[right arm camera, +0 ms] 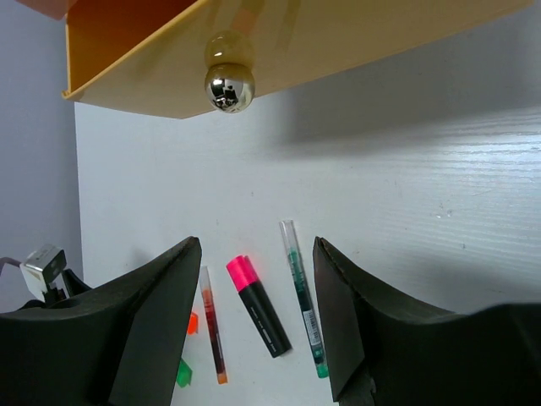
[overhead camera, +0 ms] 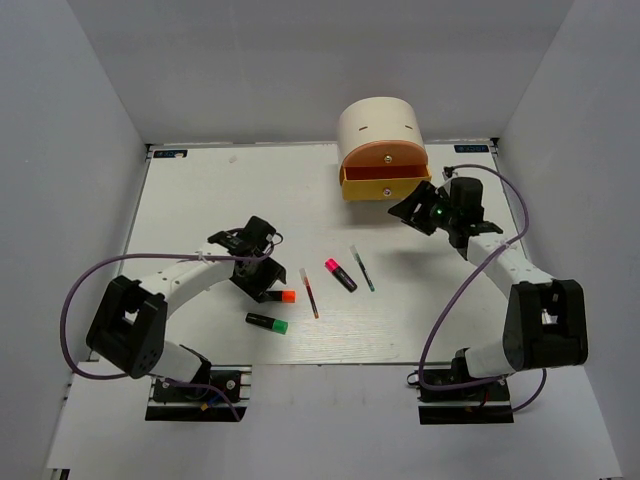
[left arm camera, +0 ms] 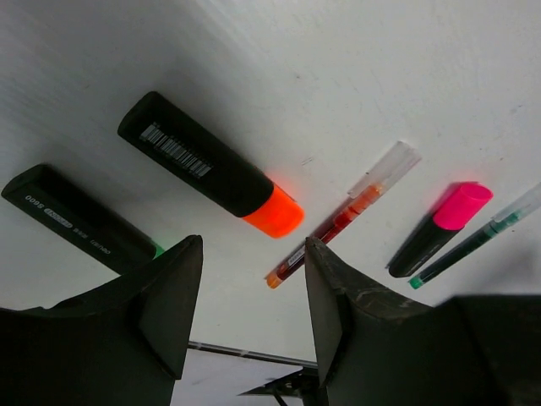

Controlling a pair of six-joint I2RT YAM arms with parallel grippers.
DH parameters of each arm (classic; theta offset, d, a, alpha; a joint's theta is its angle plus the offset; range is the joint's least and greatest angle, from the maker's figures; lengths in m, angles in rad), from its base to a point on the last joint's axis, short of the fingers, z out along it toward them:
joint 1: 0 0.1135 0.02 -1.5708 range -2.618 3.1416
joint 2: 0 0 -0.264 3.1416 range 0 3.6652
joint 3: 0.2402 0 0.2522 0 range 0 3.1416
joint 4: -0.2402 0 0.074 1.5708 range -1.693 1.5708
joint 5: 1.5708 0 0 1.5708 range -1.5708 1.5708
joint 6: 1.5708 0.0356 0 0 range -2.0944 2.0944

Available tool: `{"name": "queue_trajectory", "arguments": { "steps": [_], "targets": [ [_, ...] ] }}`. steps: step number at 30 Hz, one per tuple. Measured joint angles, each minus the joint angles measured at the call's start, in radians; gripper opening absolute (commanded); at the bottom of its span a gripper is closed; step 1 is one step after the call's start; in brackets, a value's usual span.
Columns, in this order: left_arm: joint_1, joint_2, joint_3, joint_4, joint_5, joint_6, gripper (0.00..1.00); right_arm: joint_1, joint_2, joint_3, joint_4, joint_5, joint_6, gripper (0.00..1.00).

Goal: Sort the stationery into containers
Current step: Pick up the pen from the center of the board.

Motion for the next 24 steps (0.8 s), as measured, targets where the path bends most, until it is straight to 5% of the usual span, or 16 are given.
{"name": "queue_trajectory", "arguments": {
  "steps": [12, 20, 21, 22, 24],
  "targets": [
    [0.0, 0.099, -0.025, 0.003, 0.032, -0.013, 0.62, -0.006, -0.039, -0.04, -0.025, -0.078, -0.109, 0.62],
    [0.0, 0.163, -0.004, 0.02, 0.056, -0.009, 0.28, -0.005, -0.179, -0.089, -0.016, -0.135, -0.198, 0.63],
    [0.0, 0.165, 0.001, 0.024, 0.055, -0.003, 0.26, -0.005, -0.196, -0.095, -0.014, -0.142, -0.211, 0.67],
    [0.0, 0.166, 0.003, 0.028, 0.054, 0.002, 0.21, -0.006, -0.209, -0.1, -0.011, -0.153, -0.227, 0.89],
    [0.0, 0.164, 0.011, 0.029, 0.051, 0.019, 0.16, -0.006, -0.23, -0.115, -0.003, -0.183, -0.274, 0.91]
  ]
}}
